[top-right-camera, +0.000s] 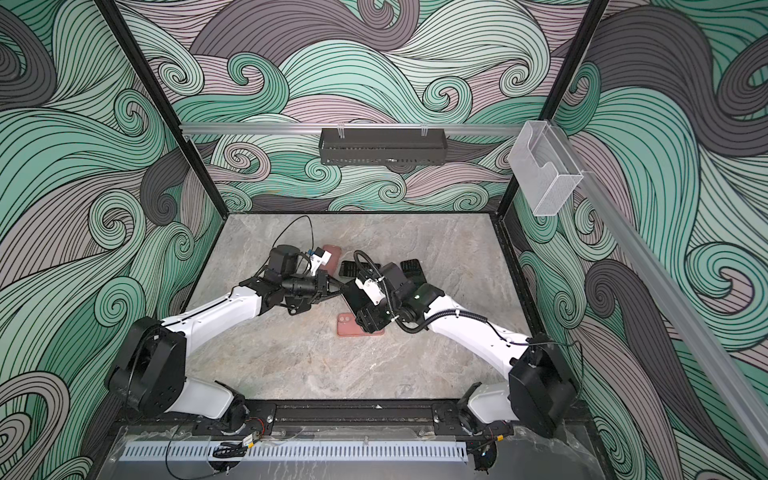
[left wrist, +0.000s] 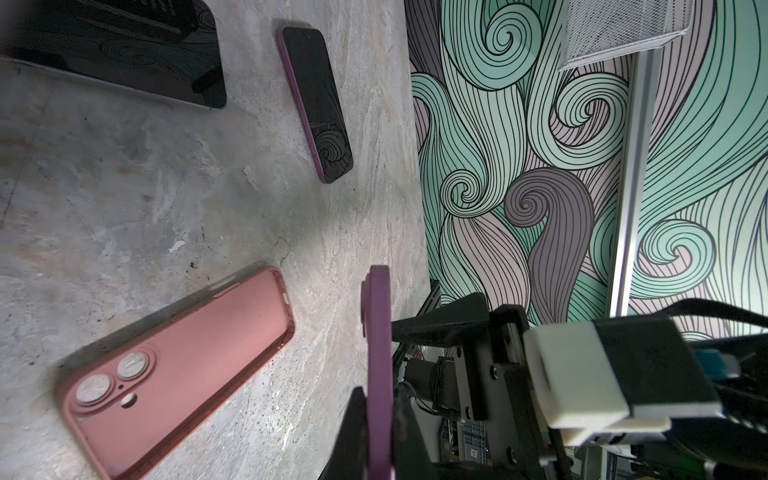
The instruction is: Put the phone into the phone case
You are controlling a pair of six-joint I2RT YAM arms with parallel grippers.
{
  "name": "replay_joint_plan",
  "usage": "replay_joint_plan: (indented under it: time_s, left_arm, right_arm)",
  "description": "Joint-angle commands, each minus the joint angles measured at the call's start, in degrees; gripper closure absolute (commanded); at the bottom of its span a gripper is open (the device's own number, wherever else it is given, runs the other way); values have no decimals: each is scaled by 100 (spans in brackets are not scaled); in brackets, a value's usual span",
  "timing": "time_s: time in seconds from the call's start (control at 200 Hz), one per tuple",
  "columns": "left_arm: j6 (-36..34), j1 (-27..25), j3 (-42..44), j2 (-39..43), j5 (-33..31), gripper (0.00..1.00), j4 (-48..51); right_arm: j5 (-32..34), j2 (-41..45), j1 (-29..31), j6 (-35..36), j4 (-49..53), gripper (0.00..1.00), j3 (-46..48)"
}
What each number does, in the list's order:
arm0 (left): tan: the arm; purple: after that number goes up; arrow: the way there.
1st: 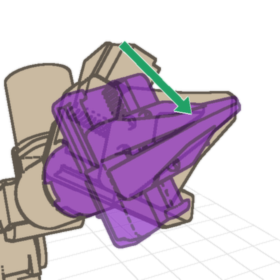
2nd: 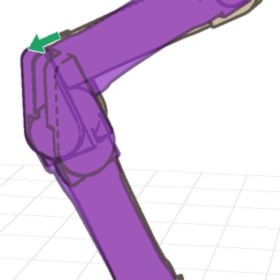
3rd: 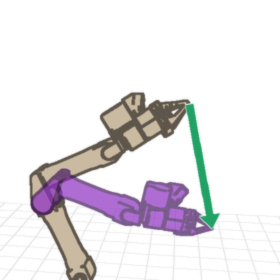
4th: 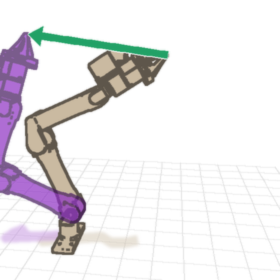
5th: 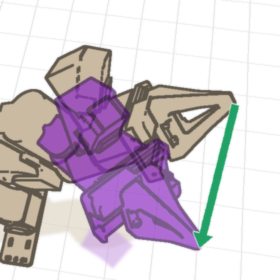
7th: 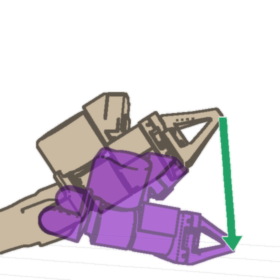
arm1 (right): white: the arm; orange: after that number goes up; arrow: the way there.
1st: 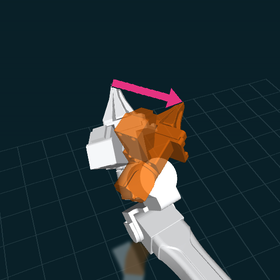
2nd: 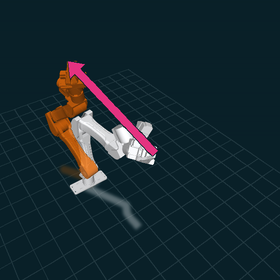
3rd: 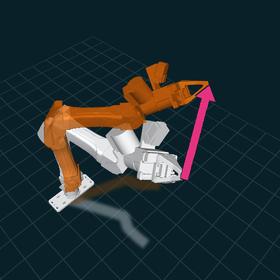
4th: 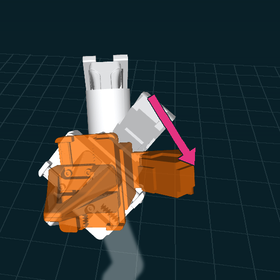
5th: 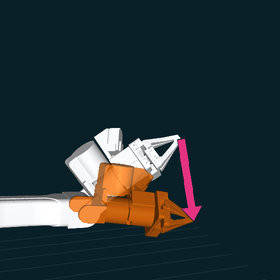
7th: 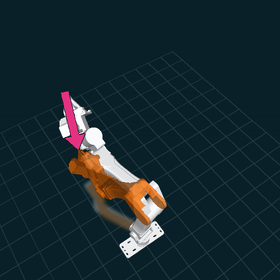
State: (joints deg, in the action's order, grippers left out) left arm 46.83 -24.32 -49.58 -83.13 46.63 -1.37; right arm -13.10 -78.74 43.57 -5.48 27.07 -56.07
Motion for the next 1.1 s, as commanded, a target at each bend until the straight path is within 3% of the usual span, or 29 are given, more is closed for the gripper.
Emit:
replay_joint_plan:
  time_s: [0.0, 0.175, 0.305, 0.445, 0.59, 0.901, 1.091]
  left_arm:
    - [72, 144, -74, 371, -203, 100, -205]
    - [133, 263, 31, 486, -278, 100, -309]
    - [203, 380, 135, 586, -315, 100, -437]
    - [246, 518, 282, 791, -400, 100, -623]
    - [235, 642, 344, 1002, -405, 100, -864]
    - [690, 757, 571, 1217, -417, 100, -2179]
    - [1067, 769, 747, 1185, -368, 100, -3106]
  right_arm:
    - [204, 225, 29, -109, 50, 16, -163]
    - [172, 392, 21, -258, 32, 3, -152]
    - [113, 472, -12, -530, 18, 2, -184]
    - [-322, 523, -221, -1179, -295, 12, -10]
    - [-1139, 693, -525, -1994, -1390, 25, 470]
    - [-1545, 919, -1004, -3777, -3912, 35, 1507]
    - [-1574, 878, -1139, -4393, -5110, 36, 1825]
